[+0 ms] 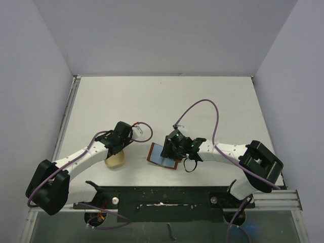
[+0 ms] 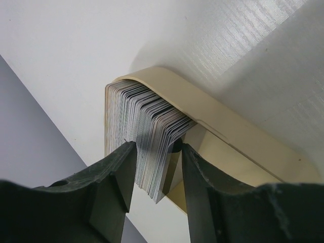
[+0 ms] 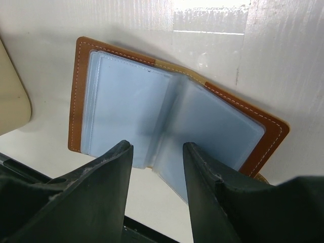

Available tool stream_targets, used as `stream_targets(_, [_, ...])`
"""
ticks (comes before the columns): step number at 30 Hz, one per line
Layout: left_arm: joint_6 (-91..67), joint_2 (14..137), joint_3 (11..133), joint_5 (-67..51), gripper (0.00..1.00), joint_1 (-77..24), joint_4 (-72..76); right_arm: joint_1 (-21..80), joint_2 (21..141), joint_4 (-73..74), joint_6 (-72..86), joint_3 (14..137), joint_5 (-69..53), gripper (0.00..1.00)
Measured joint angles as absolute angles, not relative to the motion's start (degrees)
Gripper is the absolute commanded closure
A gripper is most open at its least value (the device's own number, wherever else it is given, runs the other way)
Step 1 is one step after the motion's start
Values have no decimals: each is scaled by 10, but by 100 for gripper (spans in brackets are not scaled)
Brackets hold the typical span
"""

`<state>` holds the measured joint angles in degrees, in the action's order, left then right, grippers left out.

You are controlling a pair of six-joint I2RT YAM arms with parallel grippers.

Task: Put the credit cards into the card holder
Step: Pick up the credit card from the storage box.

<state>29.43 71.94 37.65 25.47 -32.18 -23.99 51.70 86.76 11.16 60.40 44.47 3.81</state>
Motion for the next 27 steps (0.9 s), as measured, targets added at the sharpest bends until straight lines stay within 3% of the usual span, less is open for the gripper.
stream_targets(10, [294, 720, 389, 260, 70, -330, -256, 517, 868, 109, 604, 442, 38, 55])
stream_targets(27, [288, 718, 408, 245, 99, -337, -290, 517, 867, 107, 604, 441, 38, 55])
